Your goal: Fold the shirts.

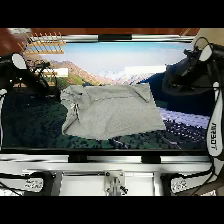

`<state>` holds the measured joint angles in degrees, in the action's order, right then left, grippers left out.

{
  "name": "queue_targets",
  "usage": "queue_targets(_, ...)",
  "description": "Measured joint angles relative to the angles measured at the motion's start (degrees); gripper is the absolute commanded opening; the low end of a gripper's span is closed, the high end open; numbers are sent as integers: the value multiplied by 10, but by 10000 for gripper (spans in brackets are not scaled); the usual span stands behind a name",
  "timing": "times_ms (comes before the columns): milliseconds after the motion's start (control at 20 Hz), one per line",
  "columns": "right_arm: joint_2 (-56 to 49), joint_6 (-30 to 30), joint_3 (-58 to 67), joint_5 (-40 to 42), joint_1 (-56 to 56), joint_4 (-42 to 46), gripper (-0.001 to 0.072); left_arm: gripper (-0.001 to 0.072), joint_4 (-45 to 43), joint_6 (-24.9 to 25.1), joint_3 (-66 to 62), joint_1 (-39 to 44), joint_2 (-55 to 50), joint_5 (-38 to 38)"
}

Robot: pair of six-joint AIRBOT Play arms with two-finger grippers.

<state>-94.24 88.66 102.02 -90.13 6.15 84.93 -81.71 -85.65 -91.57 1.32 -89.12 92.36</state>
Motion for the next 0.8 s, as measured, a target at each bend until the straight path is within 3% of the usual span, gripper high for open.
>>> queue_targets(150,53,-17,-75,-35,41,26,580,668,-43,-48,142,16,85,-16)
queue_targets(350,115,-25,-189,-13,78,12,580,659,-55,-106,363,54,200,-113)
queue_targets(450,129,-25,-221,7,85,-4,580,658,-37,-124,429,63,229,-172)
queue_targets(550,136,-24,-238,22,85,-23,579,588,-12,-134,466,69,236,-218)
queue_targets(650,140,-24,-247,35,85,-35,580,588,2,-140,485,73,231,-254)
queue_targets(700,141,-23,-250,39,85,-37,579,548,4,-143,491,73,226,-268)
queue_targets(800,143,-22,-254,44,85,-44,581,303,2,-149,498,71,210,-294)
